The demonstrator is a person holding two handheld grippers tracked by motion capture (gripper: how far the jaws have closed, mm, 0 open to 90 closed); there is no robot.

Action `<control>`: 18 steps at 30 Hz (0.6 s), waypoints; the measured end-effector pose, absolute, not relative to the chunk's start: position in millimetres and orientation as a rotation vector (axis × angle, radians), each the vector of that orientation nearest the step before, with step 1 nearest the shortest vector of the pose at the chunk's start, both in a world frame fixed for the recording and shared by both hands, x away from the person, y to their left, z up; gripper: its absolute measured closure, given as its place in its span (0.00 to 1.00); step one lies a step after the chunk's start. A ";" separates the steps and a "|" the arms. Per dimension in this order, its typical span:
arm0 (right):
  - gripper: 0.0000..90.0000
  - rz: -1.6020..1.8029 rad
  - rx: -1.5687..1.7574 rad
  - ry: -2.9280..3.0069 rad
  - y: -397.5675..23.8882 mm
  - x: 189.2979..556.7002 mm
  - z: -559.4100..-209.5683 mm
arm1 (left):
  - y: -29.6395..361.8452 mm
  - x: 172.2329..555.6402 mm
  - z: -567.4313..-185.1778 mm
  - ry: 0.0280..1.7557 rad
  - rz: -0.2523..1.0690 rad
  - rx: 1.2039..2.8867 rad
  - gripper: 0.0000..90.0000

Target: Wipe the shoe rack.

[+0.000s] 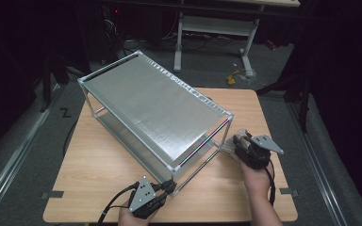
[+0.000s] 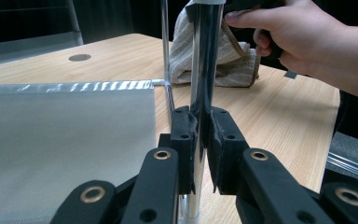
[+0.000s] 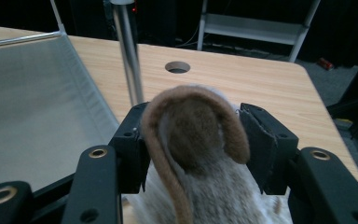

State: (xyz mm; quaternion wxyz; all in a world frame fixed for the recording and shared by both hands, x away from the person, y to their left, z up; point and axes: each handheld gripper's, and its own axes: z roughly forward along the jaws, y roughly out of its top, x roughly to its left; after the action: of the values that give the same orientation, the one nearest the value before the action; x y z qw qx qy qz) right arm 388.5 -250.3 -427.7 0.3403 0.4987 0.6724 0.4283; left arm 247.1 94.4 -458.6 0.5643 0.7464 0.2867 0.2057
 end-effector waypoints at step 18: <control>0.44 1.073 1.360 1.698 -299.5 352.5 -443.7 | 92.7 247.5 -459.5 0.669 0.483 1.752 0.90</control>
State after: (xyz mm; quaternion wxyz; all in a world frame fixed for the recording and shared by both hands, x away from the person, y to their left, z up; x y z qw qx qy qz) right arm 352.5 -299.5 -443.7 0.3503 0.5251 0.6558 0.4142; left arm 247.5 92.7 -459.5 0.5668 0.7453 0.2845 0.2057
